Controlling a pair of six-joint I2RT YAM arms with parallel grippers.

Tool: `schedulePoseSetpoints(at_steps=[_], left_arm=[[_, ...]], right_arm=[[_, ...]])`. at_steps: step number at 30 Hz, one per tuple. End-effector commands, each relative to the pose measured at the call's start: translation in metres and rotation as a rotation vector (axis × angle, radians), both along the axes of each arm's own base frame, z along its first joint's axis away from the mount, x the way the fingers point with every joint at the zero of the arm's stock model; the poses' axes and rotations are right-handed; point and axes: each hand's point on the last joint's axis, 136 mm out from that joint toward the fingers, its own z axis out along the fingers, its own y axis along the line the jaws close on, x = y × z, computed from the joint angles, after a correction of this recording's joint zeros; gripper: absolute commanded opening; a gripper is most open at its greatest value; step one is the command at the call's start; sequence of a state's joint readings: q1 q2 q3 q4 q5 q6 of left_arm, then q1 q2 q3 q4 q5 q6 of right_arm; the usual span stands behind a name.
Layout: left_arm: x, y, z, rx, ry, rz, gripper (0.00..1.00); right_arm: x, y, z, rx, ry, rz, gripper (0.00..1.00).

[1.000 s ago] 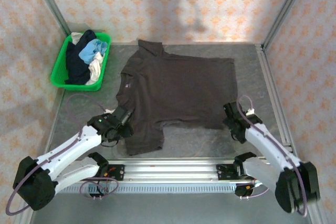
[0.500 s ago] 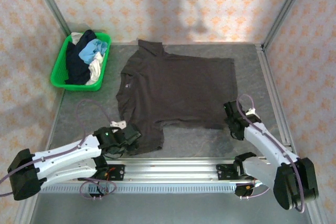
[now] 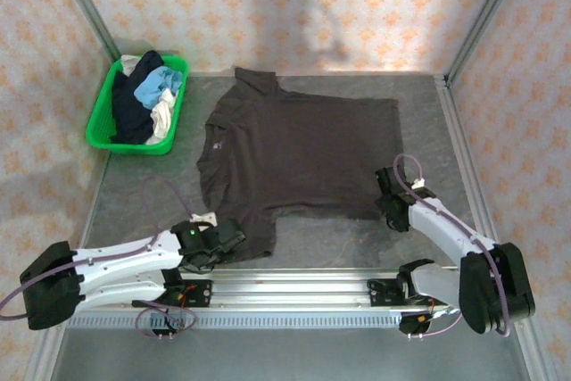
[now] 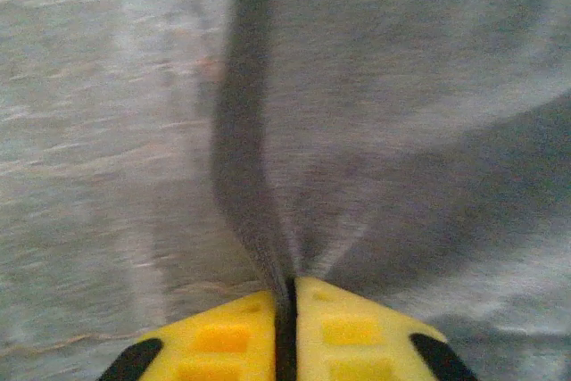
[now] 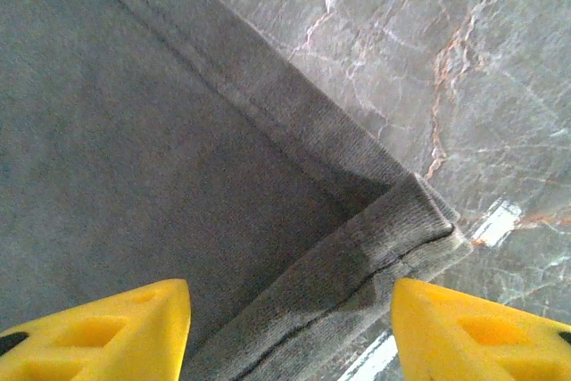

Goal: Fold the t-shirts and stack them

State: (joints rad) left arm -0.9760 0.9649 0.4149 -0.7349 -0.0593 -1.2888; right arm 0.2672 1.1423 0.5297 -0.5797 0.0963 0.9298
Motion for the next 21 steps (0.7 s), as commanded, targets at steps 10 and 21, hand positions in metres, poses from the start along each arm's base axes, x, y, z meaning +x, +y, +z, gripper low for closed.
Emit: schedulePoseSetpoints(at_steps=[10,21], left_arm=[[0.007,0.017,0.049,-0.189,-0.22,0.082,0.0],[0.008,0.008,0.083,-0.237,-0.227,0.051,0.0]], right_arm=[[0.004,-0.01,-0.007,0.031,0.069,-0.004,0.44],[-0.021,-0.028,0.019,-0.036,0.045,-0.055,0.7]])
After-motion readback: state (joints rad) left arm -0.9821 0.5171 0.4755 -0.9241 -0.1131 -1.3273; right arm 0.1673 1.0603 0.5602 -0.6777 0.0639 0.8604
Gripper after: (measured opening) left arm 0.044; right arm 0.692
